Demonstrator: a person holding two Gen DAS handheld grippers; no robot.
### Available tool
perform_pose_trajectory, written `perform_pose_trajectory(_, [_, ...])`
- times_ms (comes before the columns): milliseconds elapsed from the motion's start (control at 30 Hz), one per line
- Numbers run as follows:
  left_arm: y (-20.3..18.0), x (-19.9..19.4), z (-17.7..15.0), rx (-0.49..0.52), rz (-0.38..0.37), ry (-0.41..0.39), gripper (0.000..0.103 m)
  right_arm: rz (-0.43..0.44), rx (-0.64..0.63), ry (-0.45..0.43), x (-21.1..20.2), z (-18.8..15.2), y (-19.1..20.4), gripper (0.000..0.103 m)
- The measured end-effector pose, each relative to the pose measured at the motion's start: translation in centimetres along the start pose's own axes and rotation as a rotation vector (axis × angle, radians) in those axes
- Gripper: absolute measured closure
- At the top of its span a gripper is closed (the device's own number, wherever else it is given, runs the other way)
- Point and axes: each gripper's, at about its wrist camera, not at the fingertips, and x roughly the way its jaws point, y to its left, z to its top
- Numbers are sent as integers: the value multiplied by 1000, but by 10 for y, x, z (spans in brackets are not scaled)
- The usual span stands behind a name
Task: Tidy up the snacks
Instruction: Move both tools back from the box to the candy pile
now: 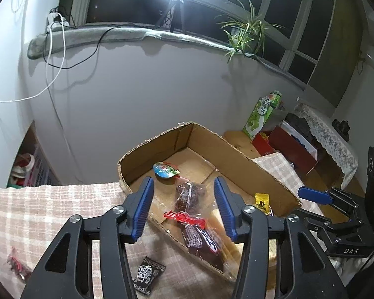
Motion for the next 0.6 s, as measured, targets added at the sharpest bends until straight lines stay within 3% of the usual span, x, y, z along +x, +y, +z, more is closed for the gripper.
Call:
perform_pose_trajectory(233, [-3,-17,-5,12,7,-18,43,10,-14,-11,-11,-2,16,30])
perform_pose_trajectory(600, [18,-63,-22,-19,28,-53,43,66,-73,-12,-24,-9,59,22])
